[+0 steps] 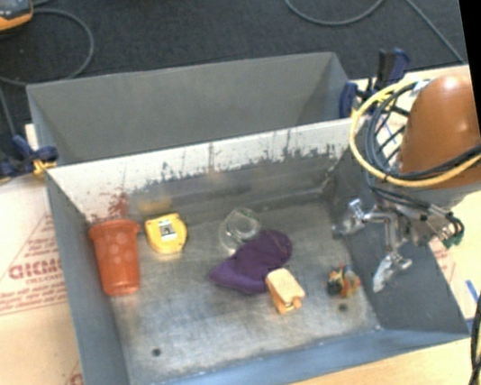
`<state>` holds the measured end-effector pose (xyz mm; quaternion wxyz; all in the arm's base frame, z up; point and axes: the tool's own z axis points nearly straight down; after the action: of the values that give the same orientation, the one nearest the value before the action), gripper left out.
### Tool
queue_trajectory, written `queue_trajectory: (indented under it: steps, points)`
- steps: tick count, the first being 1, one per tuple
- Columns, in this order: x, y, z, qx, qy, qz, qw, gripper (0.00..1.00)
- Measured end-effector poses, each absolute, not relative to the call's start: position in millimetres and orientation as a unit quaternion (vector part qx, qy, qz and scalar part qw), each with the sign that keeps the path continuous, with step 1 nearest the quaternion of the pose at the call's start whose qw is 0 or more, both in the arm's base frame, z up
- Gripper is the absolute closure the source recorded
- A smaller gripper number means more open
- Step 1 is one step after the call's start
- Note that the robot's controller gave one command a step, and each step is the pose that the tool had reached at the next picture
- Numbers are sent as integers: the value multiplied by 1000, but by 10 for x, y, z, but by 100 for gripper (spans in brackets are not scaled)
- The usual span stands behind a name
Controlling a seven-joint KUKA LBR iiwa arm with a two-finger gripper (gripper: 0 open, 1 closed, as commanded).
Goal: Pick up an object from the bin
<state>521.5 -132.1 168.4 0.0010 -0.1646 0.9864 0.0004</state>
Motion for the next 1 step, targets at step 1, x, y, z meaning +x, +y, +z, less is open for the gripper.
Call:
queue_trajectory:
  steps: [1]
  points:
    - [5336, -1431, 1480, -149, 989, -1, 2, 0]
